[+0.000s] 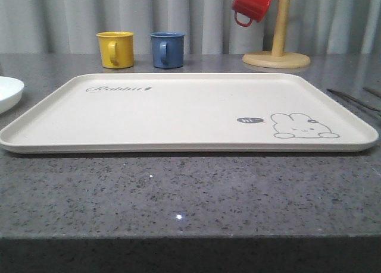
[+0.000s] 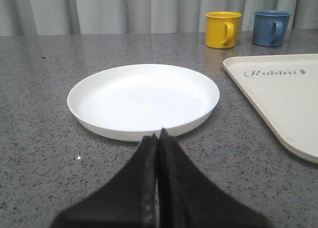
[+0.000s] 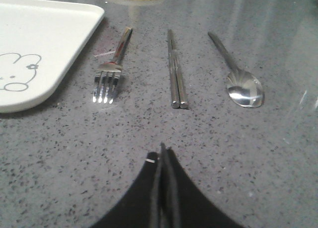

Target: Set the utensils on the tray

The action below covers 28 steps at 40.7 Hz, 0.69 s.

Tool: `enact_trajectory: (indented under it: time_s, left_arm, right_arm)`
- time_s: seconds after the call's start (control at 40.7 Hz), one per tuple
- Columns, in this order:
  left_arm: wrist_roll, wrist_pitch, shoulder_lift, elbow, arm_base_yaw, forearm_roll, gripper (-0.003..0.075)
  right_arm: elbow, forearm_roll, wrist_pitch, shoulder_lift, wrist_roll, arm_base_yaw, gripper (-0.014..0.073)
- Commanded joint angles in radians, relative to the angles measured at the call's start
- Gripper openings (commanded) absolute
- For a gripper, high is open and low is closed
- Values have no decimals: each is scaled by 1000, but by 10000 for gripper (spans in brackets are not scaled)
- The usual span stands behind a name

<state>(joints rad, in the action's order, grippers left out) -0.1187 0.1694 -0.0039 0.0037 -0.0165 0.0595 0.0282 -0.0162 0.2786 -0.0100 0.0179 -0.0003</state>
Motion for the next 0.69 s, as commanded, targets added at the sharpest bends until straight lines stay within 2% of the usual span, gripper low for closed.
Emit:
enact_trajectory:
  time_s: [0.0,0.197,0.344,0.418,0.541,0.664]
  left_arm:
    - [6,-84,-24,1,3,8,-18]
    - [6,-84,-24,1,3,8,-18]
    - [6,-91,-24,1,3,8,-18]
    - [6,-98,-24,1,3,8,-18]
    - [6,-98,-24,1,3,8,-18]
    - [6,-98,-24,1,3,8,-18]
  right_arm:
    - [-14,-4,-79,-19,-6,-5,-67]
    - [-14,-10,-78,-19,-6,-5,-67]
    - [-14,-155,-2,-19,-6,-5,-67]
    - [-14,-173,-7,-19,-6,-5,-67]
    - [-14,-156,-73,-19,-6,-5,-67]
    - [-14,-81,-209,-19,-6,-5,-67]
